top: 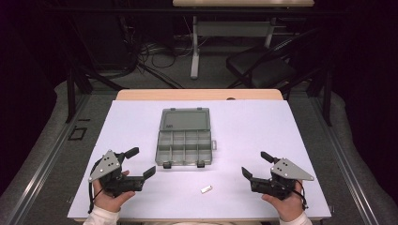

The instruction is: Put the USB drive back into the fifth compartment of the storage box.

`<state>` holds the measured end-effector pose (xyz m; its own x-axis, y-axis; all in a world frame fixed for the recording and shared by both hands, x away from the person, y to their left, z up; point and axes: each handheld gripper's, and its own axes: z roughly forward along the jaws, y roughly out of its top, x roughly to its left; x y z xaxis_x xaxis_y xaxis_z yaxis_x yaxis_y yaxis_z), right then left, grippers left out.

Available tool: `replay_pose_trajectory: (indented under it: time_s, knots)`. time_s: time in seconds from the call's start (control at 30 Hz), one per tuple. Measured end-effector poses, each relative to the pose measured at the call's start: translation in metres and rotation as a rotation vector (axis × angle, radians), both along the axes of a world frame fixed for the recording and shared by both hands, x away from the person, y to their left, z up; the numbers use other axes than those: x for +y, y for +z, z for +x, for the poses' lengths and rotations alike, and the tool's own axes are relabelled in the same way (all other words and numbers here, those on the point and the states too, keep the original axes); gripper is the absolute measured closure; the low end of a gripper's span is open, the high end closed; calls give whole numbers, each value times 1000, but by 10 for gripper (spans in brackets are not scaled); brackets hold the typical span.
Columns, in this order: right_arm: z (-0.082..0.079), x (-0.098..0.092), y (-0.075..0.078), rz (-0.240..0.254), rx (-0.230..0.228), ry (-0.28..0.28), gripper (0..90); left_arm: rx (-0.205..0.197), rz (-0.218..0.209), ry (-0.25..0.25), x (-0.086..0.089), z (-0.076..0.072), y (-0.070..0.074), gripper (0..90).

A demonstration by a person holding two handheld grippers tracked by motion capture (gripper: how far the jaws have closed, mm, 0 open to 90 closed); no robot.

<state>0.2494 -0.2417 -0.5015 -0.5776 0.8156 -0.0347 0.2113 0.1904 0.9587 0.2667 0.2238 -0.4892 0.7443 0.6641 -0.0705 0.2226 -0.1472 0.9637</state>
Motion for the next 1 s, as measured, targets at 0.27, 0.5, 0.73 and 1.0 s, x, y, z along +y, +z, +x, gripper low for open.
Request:
replay_pose_trajectory:
  time_s: [0.27, 0.5, 0.73, 1.0]
  knots:
    - [-1, -2, -3, -3, -1, -3, 147, -5, 24, -7, -4, 0, 0, 92]
    - [0, -3, -7, -3, 11, -16, 148, 15, 38, -20, -8, -1, -1, 94]
    - [0, -3, -9, -13, 14, -18, 148, 83, 56, -43, -12, 1, -2, 94]
    - [0, -3, -11, -40, 22, -14, 148, 143, 98, -61, -20, 2, 4, 102]
